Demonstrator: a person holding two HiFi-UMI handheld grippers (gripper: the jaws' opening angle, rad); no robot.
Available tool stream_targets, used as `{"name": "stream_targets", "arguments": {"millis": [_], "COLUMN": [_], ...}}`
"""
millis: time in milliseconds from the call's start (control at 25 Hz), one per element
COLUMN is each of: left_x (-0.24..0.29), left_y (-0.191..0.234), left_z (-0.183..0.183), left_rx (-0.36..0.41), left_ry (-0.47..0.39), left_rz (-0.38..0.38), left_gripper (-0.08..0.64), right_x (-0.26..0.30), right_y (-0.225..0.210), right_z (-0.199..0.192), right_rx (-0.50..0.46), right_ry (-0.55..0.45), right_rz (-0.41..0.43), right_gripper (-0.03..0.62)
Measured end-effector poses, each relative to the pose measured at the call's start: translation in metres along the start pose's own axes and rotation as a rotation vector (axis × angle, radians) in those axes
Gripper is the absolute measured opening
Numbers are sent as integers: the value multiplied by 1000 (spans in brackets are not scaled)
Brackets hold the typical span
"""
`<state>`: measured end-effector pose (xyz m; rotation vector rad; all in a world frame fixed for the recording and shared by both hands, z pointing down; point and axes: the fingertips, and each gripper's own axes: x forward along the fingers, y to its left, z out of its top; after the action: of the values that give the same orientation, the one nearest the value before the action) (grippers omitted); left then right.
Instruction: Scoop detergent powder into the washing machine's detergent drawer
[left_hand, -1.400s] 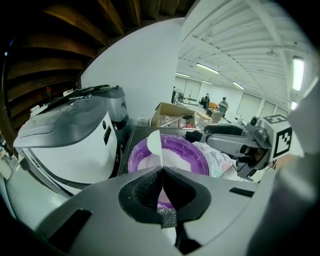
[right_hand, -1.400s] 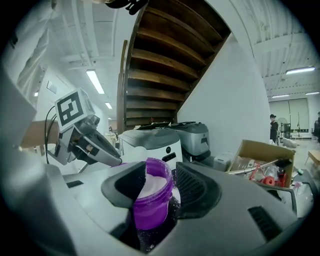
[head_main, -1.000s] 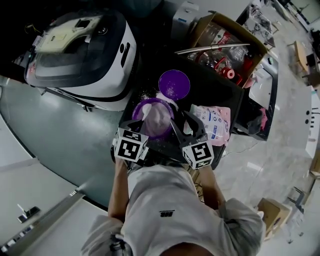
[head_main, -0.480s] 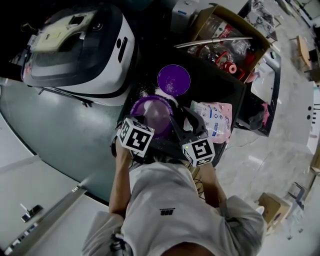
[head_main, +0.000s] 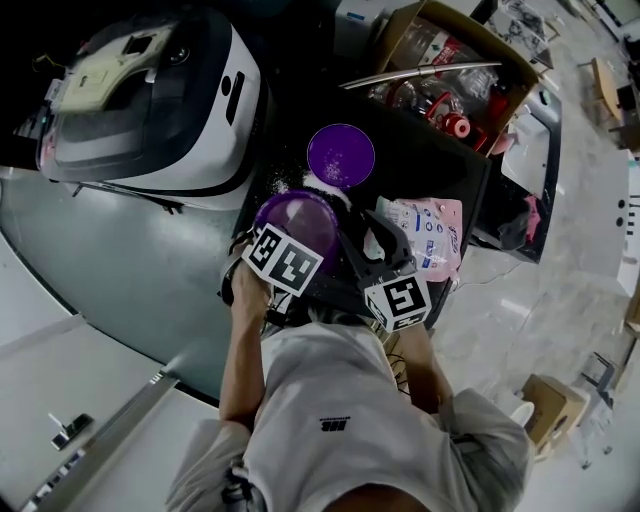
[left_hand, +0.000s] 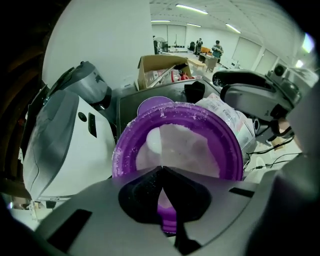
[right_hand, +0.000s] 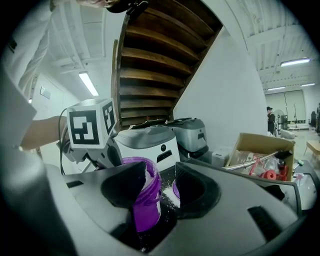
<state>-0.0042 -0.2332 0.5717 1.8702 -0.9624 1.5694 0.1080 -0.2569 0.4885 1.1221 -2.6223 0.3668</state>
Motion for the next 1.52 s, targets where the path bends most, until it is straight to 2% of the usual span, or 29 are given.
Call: {"name": "stream_targets", "arguments": {"millis": [120, 360, 640, 840, 1000, 1280, 1520], "left_x": [2, 6, 0, -10, -19, -37, -47], "left_y": [-8, -47, -68, -76, -73, -78, -78], "left_z": [0, -4, -13, -11, -12, -8, -11], "left_rx": [46, 179, 220, 183, 140, 1, -132], "left_ry": [43, 115, 130, 84, 35, -112, -224], "left_rz": [-35, -165, -248, -344, -372, -481, -519], "left_gripper": [15, 15, 15, 15, 15, 15, 15], "right_x": [-5, -15, -26, -33, -37, -47, -50], "right_y": [-4, -10, -13, -11, -6, -4, 6], "right_z": [0, 3, 4, 6, 6, 1, -2], "right_rx": [14, 36, 46, 55, 56, 71, 59], "right_ry": [-4, -24, -42, -61, -68, -68, -61], "right_rz": [-12, -34, -59, -60, -53, -64, -45], "right_gripper": [186, 186, 186, 186, 186, 186, 186]}}
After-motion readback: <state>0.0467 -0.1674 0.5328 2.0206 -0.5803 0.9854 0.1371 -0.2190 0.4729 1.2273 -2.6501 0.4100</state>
